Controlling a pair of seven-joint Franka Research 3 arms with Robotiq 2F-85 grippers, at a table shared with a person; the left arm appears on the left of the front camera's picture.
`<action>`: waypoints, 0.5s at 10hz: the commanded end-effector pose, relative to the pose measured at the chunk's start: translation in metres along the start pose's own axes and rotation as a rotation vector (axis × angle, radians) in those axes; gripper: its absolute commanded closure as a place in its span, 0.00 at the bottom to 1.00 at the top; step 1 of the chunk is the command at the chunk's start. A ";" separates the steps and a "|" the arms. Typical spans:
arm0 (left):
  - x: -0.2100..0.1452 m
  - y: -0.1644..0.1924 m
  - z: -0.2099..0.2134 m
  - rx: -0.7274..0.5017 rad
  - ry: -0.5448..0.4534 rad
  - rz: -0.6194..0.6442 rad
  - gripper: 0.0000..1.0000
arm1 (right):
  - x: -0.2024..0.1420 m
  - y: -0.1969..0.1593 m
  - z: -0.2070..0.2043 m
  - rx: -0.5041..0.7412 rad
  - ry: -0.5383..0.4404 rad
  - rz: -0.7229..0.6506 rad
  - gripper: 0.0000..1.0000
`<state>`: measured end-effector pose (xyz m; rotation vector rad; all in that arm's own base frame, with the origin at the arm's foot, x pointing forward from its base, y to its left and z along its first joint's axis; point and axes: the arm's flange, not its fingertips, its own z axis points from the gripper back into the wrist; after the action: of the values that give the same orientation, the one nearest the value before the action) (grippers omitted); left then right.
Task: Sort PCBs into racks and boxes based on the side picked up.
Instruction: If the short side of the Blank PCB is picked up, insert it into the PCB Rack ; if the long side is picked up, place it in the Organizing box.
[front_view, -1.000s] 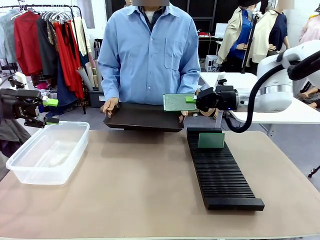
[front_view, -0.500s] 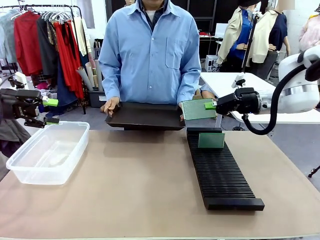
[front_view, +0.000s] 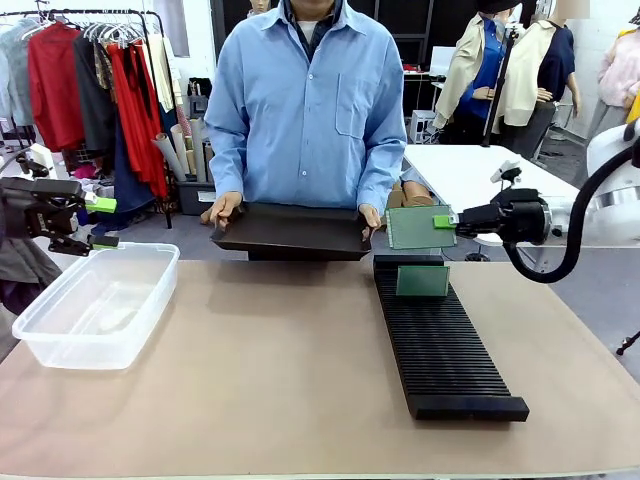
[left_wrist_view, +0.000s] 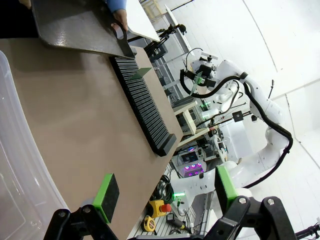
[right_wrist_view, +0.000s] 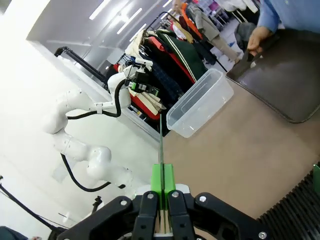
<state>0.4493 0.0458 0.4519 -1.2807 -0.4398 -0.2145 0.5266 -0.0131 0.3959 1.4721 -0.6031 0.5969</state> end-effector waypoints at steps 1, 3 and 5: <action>0.000 -0.001 0.001 0.000 -0.002 0.000 0.00 | -0.016 0.000 0.008 0.053 -0.020 0.156 1.00; 0.000 -0.001 0.001 0.000 -0.002 0.000 0.00 | -0.029 -0.009 0.018 0.063 -0.062 0.231 1.00; 0.000 -0.001 0.001 0.000 -0.002 0.000 0.00 | -0.044 -0.021 0.027 0.043 -0.072 0.274 1.00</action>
<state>0.4493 0.0459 0.4519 -1.2807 -0.4399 -0.2145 0.5140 -0.0372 0.3579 1.4651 -0.8192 0.7501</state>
